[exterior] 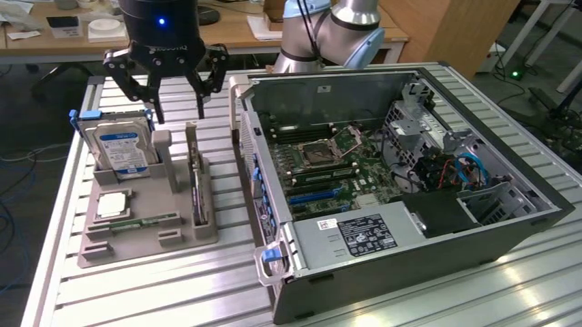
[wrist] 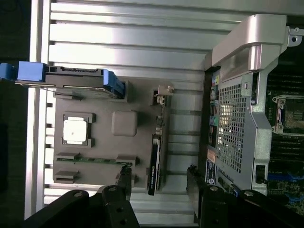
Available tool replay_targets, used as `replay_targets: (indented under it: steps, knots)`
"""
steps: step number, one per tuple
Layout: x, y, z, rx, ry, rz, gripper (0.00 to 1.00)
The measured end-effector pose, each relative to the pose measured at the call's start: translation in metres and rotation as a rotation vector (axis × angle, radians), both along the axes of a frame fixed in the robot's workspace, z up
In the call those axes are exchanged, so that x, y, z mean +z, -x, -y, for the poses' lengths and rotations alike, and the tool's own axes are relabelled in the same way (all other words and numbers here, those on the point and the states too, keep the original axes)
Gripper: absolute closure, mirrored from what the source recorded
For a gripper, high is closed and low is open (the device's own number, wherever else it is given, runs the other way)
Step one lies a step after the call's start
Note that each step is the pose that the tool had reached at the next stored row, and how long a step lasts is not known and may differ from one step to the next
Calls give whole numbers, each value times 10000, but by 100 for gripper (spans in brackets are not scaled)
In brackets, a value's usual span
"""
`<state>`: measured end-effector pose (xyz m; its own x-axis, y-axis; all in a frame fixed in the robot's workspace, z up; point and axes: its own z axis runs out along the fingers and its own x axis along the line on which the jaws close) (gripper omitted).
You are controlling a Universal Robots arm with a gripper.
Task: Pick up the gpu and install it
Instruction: 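Pick up the gpu and move the gpu toward the slot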
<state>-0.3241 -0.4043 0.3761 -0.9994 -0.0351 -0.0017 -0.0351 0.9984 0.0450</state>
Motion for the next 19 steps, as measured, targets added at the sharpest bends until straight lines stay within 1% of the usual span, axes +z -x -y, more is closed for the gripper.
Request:
replay_targets:
  steps: [5, 8, 19]
  knots:
    - [-26, 0, 6, 113, 0, -3, 41]
    - [-47, 3, 21, 164, 1, -4, 41]
    - [-105, 5, 34, 219, -1, -2, 41]
